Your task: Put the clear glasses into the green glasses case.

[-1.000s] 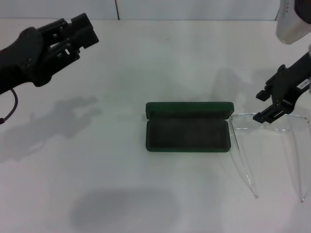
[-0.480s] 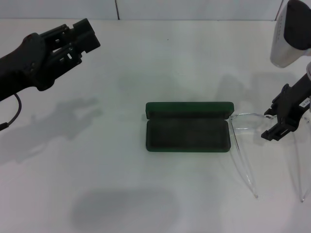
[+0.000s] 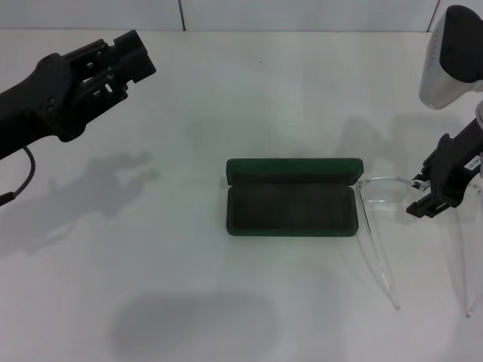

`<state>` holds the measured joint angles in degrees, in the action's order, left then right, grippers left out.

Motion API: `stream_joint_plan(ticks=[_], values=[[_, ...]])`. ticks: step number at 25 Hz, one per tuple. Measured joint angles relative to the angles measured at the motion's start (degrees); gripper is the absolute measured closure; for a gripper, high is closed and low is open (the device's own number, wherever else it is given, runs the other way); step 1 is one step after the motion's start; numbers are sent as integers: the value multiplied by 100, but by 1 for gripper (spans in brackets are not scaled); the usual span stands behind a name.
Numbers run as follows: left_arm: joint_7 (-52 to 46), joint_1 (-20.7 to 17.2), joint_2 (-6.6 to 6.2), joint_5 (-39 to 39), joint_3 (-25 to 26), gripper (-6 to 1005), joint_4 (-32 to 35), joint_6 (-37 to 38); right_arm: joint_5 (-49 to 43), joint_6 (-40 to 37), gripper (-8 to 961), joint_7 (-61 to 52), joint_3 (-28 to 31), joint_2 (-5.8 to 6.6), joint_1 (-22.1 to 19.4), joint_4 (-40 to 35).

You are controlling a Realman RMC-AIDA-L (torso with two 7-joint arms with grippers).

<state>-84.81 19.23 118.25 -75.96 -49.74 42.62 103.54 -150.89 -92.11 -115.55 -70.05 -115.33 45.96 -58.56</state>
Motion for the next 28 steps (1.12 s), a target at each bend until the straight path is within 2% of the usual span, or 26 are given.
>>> stream_joint_plan(ticks=[3, 13, 23, 28], values=[[0, -27, 0, 19, 3, 661, 0, 0, -17, 0, 426, -32, 33, 9, 3, 5], [0, -34, -1, 44, 83, 667, -77, 0, -35, -81, 839, -114, 52, 64, 42, 3], [0, -33, 5, 47, 88, 673, -136, 0, -77, -160, 903, -116, 30, 37, 11, -42], [0, -39, 5, 47, 88, 676, -144, -1, 142, -663, 903, -81, 59, 8, 37, -300]])
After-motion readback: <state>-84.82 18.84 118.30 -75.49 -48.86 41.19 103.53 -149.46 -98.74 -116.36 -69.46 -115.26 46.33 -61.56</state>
